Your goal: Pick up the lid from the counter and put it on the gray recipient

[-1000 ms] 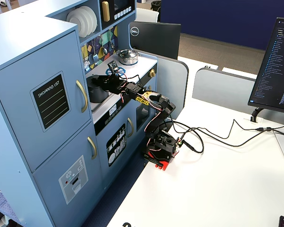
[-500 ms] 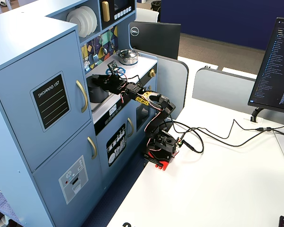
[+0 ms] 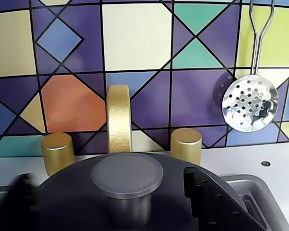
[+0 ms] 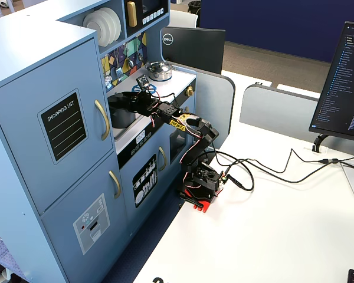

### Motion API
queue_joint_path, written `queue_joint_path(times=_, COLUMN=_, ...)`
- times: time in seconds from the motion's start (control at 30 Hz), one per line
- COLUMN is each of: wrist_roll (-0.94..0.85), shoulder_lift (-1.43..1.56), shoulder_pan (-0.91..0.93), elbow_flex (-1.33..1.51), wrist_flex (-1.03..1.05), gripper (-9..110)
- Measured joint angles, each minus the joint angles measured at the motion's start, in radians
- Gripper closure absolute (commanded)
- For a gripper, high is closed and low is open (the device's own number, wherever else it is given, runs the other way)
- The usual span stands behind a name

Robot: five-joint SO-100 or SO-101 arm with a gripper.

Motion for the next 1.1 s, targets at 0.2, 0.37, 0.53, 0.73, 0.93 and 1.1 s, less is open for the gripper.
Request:
queue_joint_path(times=0.2, wrist_roll=0.000, shoulder_lift=0.143, shoulder_pan=-0.025, elbow_flex=0.038, wrist_flex=0.140, gripper=69)
queue_joint_path(times=0.37, wrist_roll=0.000, shoulder_lift=0.359, shoulder_pan=-0.080, elbow_flex=0.051, wrist_flex=0.388, gripper=73)
queue_joint_path(times=0.53, wrist_roll=0.000, shoulder_lift=0.623, shoulder_pan=-0.091, elbow_flex=0.143, wrist_flex=0.649, gripper=81)
queue_joint_path(times=0.73, wrist_roll=0.008, shoulder_lift=0.861, shoulder_pan=-0.101, elbow_flex=0.264, wrist_flex=0.940, gripper=101)
queue_joint_path(times=0.93, wrist_roll=0.012, shoulder_lift=0.983, shoulder_pan=-0.118, elbow_flex=0.462, wrist_flex=1.025, gripper=101)
queue_joint_path(times=1.1, wrist_roll=0.040, shoulder_lift=1.009, shoulder_pan=-0.118, elbow_flex=0.680, wrist_flex=0.956, gripper=101)
